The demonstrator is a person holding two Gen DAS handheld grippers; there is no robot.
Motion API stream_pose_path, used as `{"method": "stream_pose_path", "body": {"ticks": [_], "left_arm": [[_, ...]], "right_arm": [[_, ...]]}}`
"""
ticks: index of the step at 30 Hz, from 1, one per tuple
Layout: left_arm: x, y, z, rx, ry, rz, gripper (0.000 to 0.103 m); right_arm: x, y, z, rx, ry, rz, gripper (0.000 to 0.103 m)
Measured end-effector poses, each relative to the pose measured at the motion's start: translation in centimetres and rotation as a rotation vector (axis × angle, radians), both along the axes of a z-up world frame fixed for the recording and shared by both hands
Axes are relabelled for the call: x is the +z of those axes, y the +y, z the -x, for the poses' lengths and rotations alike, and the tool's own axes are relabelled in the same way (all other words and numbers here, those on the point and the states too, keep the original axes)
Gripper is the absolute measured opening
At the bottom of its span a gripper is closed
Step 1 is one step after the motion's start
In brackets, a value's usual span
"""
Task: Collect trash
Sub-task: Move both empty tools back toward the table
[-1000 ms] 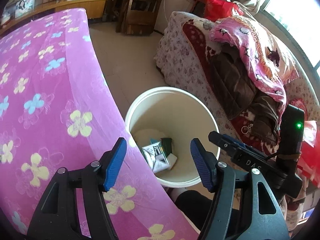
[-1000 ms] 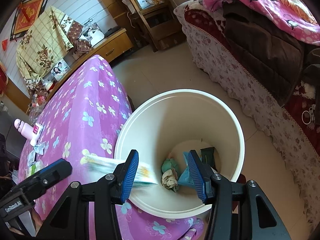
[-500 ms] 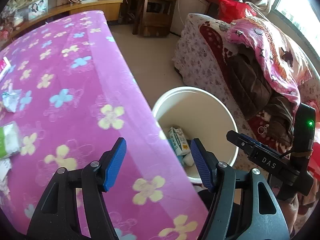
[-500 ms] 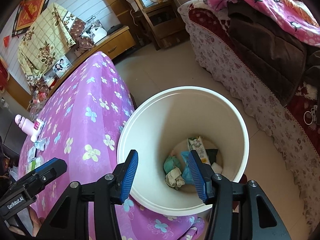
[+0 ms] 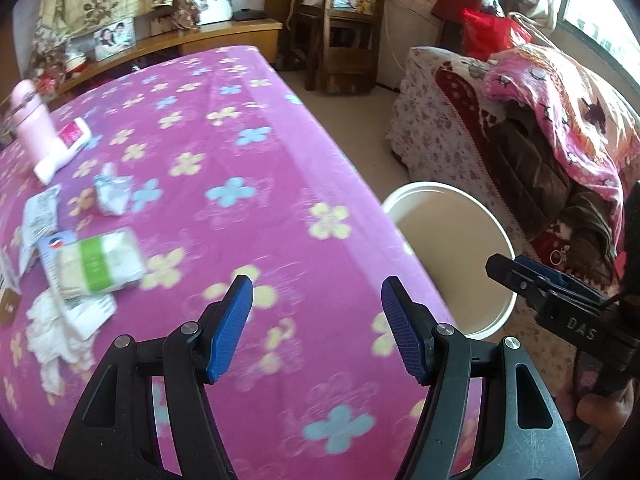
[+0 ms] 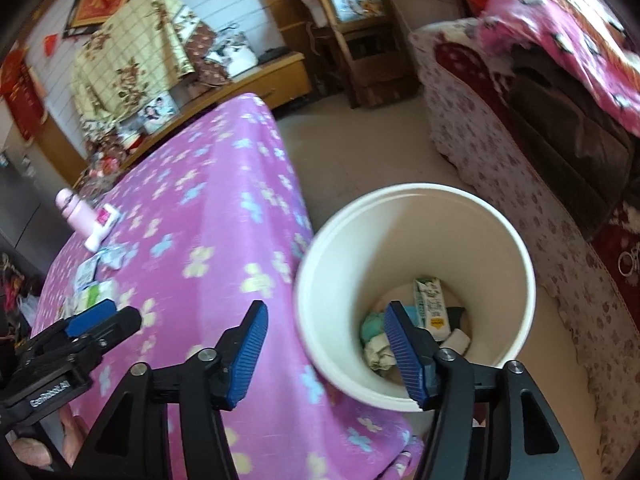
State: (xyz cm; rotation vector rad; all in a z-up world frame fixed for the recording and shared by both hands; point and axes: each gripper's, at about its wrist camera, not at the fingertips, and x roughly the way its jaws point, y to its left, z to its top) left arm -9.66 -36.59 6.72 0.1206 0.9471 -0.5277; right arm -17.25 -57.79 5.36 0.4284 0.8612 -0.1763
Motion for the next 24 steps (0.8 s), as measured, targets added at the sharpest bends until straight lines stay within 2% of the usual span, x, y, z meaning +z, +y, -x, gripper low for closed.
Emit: {"method": "stream_pose_path", "body": {"ticks": [11,15,24], "left_arm": [[0.7,6.9,0.4,0.099,-0.016,0.004,0.066],[0.8,9.8,0.5,0.130,-0.014,-0.004,0.066],[0.9,17.7,1.0,0.188,-0.022,-0.010,0.066]], "right_arm": [[1.7,7.9,-1.8,0.140,-0.020,0.042,0.061],[2.2,10.2,-2.3,0.185,-0.024,0.060,0.067],[2.5,15.0,-3.9,0.280,-0.021,0.071,0.068]]}}
